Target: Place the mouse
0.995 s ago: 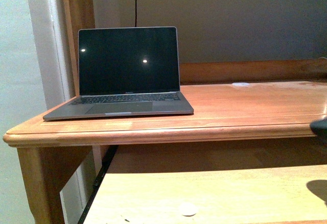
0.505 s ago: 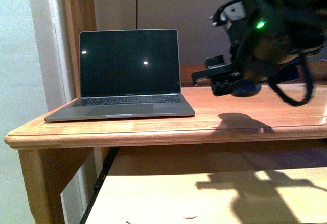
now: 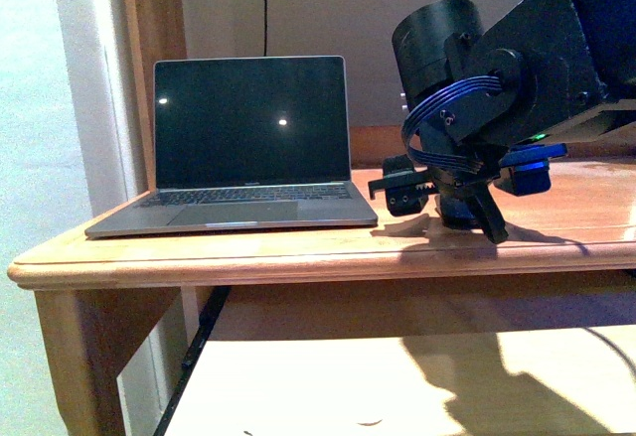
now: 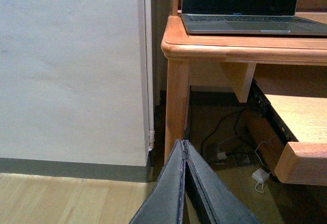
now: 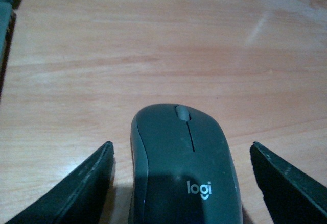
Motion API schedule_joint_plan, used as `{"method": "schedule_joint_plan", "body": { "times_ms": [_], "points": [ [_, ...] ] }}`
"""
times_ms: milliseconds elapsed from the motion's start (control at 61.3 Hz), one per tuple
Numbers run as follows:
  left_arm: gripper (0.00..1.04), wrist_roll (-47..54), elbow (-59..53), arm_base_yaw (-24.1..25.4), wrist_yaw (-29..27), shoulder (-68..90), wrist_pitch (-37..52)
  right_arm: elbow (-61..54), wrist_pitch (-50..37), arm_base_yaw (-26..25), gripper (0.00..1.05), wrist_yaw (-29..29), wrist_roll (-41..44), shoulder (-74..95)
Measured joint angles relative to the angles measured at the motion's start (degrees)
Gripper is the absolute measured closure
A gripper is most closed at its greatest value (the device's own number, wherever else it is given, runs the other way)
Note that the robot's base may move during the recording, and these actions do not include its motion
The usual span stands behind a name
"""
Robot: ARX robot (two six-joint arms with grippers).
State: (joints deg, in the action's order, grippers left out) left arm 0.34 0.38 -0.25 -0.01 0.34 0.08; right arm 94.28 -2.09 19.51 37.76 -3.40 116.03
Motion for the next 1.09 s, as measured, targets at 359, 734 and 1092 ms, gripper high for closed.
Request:
{"method": "schedule_joint_plan", "body": {
  "times_ms": [359,734,1092],
  "points": [
    [0.74,-0.09,0.00,0.00,0.00,0.02,0.00,-35.28,-19.65,-9.60,0.07,-24.09,0.46,-33.73],
    [0.11,-0.09,0.00,0.00,0.02,0.02,0.00,-79.14,-22.47,-33.20,0.07,-55.34,14.29,-59.65],
    [0.08,-0.07,0.00,0.00,0.00,0.02,0.00,-85.94,-34.38,-31.50,0.07,-54.55,21.14,-51.30]
  ]
}}
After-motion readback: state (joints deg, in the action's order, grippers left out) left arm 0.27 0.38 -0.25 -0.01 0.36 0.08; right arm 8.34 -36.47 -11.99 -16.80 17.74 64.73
